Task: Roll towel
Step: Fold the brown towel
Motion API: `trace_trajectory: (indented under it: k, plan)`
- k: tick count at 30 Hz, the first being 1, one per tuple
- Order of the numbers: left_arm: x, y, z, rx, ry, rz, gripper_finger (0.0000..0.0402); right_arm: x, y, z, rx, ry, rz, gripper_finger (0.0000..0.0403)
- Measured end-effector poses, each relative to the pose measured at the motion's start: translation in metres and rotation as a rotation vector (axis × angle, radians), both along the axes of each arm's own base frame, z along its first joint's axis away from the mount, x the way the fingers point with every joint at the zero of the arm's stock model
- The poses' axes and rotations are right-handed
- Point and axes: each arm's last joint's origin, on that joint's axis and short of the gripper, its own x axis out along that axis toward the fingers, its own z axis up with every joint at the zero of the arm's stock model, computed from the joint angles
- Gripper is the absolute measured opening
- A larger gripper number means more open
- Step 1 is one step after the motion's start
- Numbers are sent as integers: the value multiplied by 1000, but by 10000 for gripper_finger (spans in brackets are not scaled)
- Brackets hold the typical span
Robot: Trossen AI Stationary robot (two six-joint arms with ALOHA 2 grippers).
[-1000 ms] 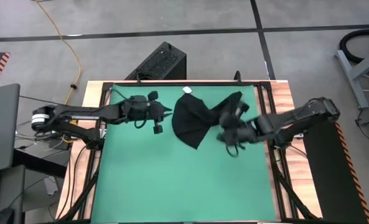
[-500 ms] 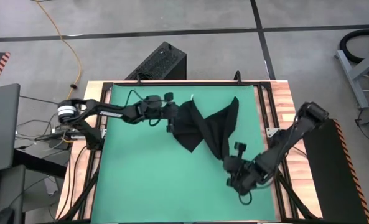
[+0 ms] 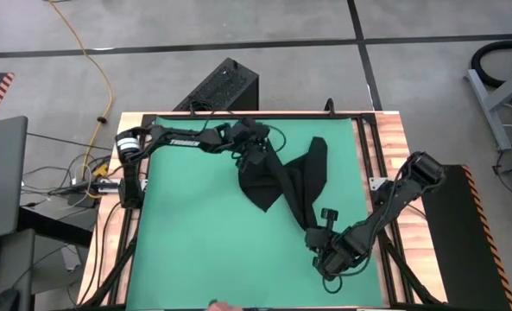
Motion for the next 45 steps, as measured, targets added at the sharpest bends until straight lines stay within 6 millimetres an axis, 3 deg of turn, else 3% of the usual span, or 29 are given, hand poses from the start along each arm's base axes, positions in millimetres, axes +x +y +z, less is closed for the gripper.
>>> trace_trajectory:
  k: [8,15,23,26,31,35,40,45]
  plan:
    - [9,43,-19,88,62,-54,134,0,1,2,21,-20,-7,5]
    - [22,49,-24,149,111,-151,130,1,0,2,26,-24,-24,5]
    - [23,49,-23,156,136,-200,126,2,-2,2,29,-26,-38,6]
    - [22,48,-24,140,137,-218,98,3,-3,2,31,-28,-44,6]
    - [19,49,-26,108,143,-232,18,3,-3,3,37,-34,-47,6]
    - [21,51,-24,122,136,-186,2,5,-5,3,40,-38,-58,6]
    - [25,38,-13,182,169,8,0,9,-9,3,11,-66,-80,6]
    - [16,14,27,112,146,164,0,15,-20,9,-108,-143,-130,6]
